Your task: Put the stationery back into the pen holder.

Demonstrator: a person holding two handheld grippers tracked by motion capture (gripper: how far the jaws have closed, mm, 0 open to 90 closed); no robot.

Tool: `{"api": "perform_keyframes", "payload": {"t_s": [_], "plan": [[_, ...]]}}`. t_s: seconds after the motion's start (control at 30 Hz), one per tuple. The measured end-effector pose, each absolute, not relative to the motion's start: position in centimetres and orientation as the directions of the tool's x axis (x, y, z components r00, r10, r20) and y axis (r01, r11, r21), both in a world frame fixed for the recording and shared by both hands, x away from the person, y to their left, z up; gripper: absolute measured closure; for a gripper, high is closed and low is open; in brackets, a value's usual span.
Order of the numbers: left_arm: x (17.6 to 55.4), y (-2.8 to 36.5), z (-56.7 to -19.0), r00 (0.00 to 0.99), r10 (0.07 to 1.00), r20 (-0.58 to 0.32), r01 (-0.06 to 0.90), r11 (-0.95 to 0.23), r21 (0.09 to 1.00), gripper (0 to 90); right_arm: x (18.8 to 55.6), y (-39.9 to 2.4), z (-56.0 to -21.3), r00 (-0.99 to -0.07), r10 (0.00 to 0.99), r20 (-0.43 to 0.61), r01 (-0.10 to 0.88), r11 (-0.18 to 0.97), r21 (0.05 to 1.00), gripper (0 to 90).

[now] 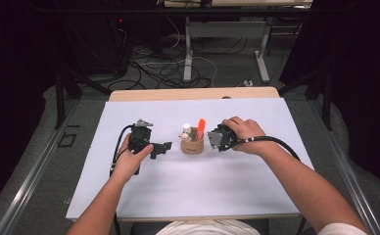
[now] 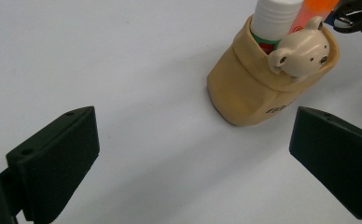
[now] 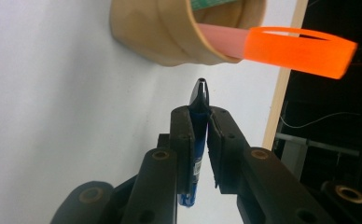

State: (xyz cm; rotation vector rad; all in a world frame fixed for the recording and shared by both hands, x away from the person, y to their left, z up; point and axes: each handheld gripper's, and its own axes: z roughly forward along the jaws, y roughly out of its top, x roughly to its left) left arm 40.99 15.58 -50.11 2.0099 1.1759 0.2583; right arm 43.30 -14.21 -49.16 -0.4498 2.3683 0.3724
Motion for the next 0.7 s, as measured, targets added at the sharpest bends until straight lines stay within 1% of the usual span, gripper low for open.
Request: {"api": "perform_keyframes", "payload": {"t_s": [0.07, 0.1, 0.17, 0.2, 0.23, 0.27, 0.3, 0.63, 0.7], "plan": [[41.0, 15.6, -50.1, 0.551, 0.810, -0.199, 0.652, -0.270, 0.709, 1.4, 43.4, -14.1, -48.9, -0.705, -0.196, -0.682, -0.407, 0.899, 0.163, 80.8], [41.0, 15.6, -50.1, 0.551, 0.810, -0.199, 0.652, -0.269, 0.709, 1.4, 43.5, -14.1, -48.7, -0.704, -0.200, -0.682, -0.411, 0.897, 0.160, 80.8], [41.0, 15.6, -50.1, 0.554, 0.810, -0.193, 0.649, -0.275, 0.709, 1.4, 43.5, -14.1, -48.4, -0.713, -0.143, -0.686, -0.371, 0.907, 0.197, 80.8], [41.0, 15.6, -50.1, 0.554, 0.810, -0.194, 0.649, -0.275, 0.709, 1.4, 43.7, -14.1, -48.1, -0.707, -0.155, -0.690, -0.378, 0.908, 0.182, 80.8], [41.0, 15.6, -50.1, 0.554, 0.810, -0.194, 0.650, -0.275, 0.709, 1.4, 43.8, -14.1, -48.1, -0.712, -0.126, -0.690, -0.369, 0.904, 0.215, 80.8], [41.0, 15.6, -50.1, 0.554, 0.810, -0.193, 0.649, -0.276, 0.709, 1.4, 43.9, -14.2, -47.9, -0.706, -0.116, -0.698, -0.364, 0.906, 0.218, 80.8], [41.0, 15.6, -50.1, 0.551, 0.810, -0.199, 0.652, -0.269, 0.709, 1.4, 43.9, -14.3, -47.7, -0.712, -0.073, -0.698, -0.339, 0.907, 0.250, 80.8], [41.0, 15.6, -50.1, 0.551, 0.810, -0.199, 0.652, -0.270, 0.708, 1.4, 44.7, -14.8, -45.5, -0.747, 0.111, -0.655, -0.217, 0.891, 0.399, 80.8], [41.0, 15.6, -50.1, 0.551, 0.810, -0.199, 0.652, -0.269, 0.708, 1.4, 44.8, -14.9, -45.1, -0.752, 0.155, -0.641, -0.196, 0.875, 0.442, 80.7]]}}
